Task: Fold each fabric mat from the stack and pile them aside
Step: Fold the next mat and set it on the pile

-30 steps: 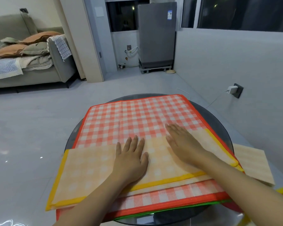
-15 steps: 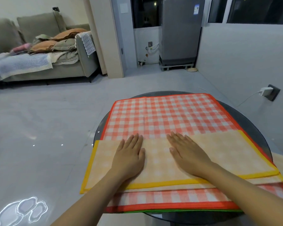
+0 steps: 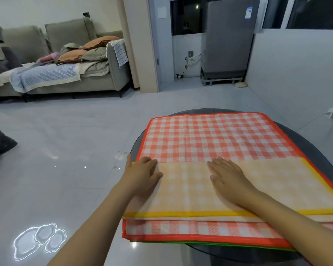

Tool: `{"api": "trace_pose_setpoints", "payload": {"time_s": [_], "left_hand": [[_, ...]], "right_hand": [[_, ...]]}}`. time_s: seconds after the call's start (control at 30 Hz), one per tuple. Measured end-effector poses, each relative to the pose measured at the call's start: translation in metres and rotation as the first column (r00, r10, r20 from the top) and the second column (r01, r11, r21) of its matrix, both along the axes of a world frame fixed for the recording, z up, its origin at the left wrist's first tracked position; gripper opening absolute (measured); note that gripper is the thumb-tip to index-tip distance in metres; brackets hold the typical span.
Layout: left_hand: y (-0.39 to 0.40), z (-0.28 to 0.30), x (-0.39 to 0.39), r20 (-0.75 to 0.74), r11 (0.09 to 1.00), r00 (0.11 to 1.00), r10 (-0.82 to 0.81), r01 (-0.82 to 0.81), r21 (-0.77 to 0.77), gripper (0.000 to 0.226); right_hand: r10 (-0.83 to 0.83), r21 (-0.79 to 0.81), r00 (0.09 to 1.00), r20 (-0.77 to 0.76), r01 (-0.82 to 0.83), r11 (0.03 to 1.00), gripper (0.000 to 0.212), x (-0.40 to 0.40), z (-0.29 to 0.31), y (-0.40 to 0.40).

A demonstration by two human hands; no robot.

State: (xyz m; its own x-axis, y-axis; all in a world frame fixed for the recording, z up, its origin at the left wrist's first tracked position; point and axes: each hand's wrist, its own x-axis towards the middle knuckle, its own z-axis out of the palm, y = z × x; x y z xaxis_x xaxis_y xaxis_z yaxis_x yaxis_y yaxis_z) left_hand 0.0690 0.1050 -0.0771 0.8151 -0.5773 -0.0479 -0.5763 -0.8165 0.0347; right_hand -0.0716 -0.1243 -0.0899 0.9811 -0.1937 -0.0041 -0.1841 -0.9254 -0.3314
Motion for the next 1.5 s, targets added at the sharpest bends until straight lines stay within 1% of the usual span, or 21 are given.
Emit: {"api": "trace_pose_setpoints", "payload": {"time_s": [0.07, 0.13, 0.17, 0.23, 0.27, 0.33, 0.47, 0.57, 0.63, 0.7, 0.8, 0.83, 0.9, 0.93, 1.0, 1.07, 1.17, 1.23, 1.3, 1.37, 1.5], "left_hand": [[-0.002, 0.009, 0.008, 0.0, 1.0, 1.0, 0.026, -0.026, 0.0, 0.06], [-0.005, 0.012, 0.016, -0.04, 0.998, 0.997, 0.065, -0.065, -0.014, 0.063], [-0.006, 0.014, 0.019, -0.049, 0.997, 0.996, 0.077, -0.078, -0.018, 0.064], [-0.007, 0.019, 0.022, -0.041, 0.994, 0.995, 0.095, -0.097, -0.057, 0.065], [-0.006, 0.022, 0.023, -0.065, 0.988, 0.992, 0.109, -0.115, -0.102, 0.061], [-0.001, 0.027, 0.023, -0.164, 0.962, 0.976, 0.144, -0.177, -0.207, 0.049], [0.013, 0.03, 0.028, -0.403, 0.849, 0.893, 0.201, -0.364, -0.383, 0.041], [0.025, 0.036, 0.029, -0.587, 0.711, 0.773, 0.24, -0.552, -0.436, 0.04], [0.03, 0.043, 0.029, -0.679, 0.616, 0.709, 0.188, -0.624, -0.48, 0.035], [0.03, 0.052, 0.027, -0.725, 0.536, 0.678, 0.118, -0.658, -0.529, 0.03], [0.023, 0.067, 0.023, -0.776, 0.434, 0.631, -0.008, -0.697, -0.571, 0.038], [0.019, 0.073, 0.021, -0.784, 0.424, 0.619, -0.043, -0.699, -0.575, 0.04], [0.009, 0.085, 0.014, -0.808, 0.398, 0.577, -0.118, -0.718, -0.571, 0.035], [0.001, 0.09, 0.01, -0.82, 0.371, 0.55, -0.157, -0.737, -0.565, 0.03], [-0.017, 0.096, 0.003, -0.834, 0.3, 0.508, -0.217, -0.778, -0.552, 0.03], [-0.04, 0.101, -0.007, -0.81, 0.253, 0.527, -0.257, -0.772, -0.583, 0.029], [-0.075, 0.102, -0.022, -0.757, 0.239, 0.569, -0.322, -0.725, -0.646, 0.019], [-0.097, 0.098, -0.03, -0.738, 0.25, 0.592, -0.324, -0.699, -0.67, 0.024], [-0.118, 0.091, -0.041, -0.732, 0.277, 0.604, -0.316, -0.679, -0.68, 0.027], [-0.136, 0.082, -0.051, -0.726, 0.309, 0.615, -0.307, -0.657, -0.687, 0.027], [-0.164, 0.056, -0.066, -0.736, 0.388, 0.622, -0.267, -0.629, -0.673, 0.034]], "right_hand": [[0.021, 0.129, 0.997, 0.069, -0.03, 0.991, 0.048, 0.0, 0.005, 0.017], [0.077, 0.24, 0.994, 0.074, -0.092, 0.966, 0.05, 0.002, 0.01, 0.033], [0.109, 0.237, 0.993, 0.049, -0.117, 0.964, 0.054, 0.003, 0.01, 0.039], [0.158, 0.147, 0.987, -0.019, -0.154, 0.977, 0.065, 0.005, 0.01, 0.043], [0.174, 0.109, 0.983, -0.05, -0.168, 0.98, 0.07, 0.006, 0.011, 0.043], [0.196, 0.099, 0.976, -0.095, -0.187, 0.977, 0.078, 0.006, 0.014, 0.042], [0.225, 0.106, 0.957, -0.184, -0.208, 0.972, 0.092, 0.004, 0.018, 0.043], [0.231, 0.071, 0.947, -0.224, -0.221, 0.973, 0.098, 0.005, 0.02, 0.045], [0.229, 0.042, 0.945, -0.235, -0.225, 0.973, 0.099, 0.006, 0.019, 0.045], [0.229, 0.024, 0.945, -0.235, -0.229, 0.973, 0.099, 0.006, 0.018, 0.045], [0.234, 0.057, 0.953, -0.191, -0.227, 0.972, 0.1, 0.003, 0.019, 0.044], [0.229, 0.086, 0.958, -0.174, -0.216, 0.972, 0.098, 0.001, 0.02, 0.043], [0.194, 0.202, 0.972, -0.13, -0.166, 0.965, 0.092, -0.002, 0.024, 0.037], [0.167, 0.277, 0.981, -0.097, -0.134, 0.951, 0.088, -0.004, 0.026, 0.032], [0.081, 0.431, 0.997, -0.017, -0.066, 0.9, 0.078, -0.008, 0.031, 0.02], [-0.024, 0.547, 0.998, 0.058, -0.011, 0.837, 0.059, -0.015, 0.038, 0.006], [-0.185, 0.719, 0.975, 0.126, 0.039, 0.694, 0.026, -0.028, 0.051, -0.012], [-0.273, 0.804, 0.953, 0.13, 0.059, 0.591, 0.021, -0.036, 0.058, -0.022], [-0.308, 0.843, 0.942, 0.13, 0.059, 0.535, 0.023, -0.044, 0.063, -0.028], [-0.307, 0.851, 0.943, 0.129, 0.053, 0.522, 0.023, -0.052, 0.067, -0.032], [-0.276, 0.822, 0.958, 0.077, 0.095, 0.561, 0.026, -0.063, 0.062, -0.036]]}}
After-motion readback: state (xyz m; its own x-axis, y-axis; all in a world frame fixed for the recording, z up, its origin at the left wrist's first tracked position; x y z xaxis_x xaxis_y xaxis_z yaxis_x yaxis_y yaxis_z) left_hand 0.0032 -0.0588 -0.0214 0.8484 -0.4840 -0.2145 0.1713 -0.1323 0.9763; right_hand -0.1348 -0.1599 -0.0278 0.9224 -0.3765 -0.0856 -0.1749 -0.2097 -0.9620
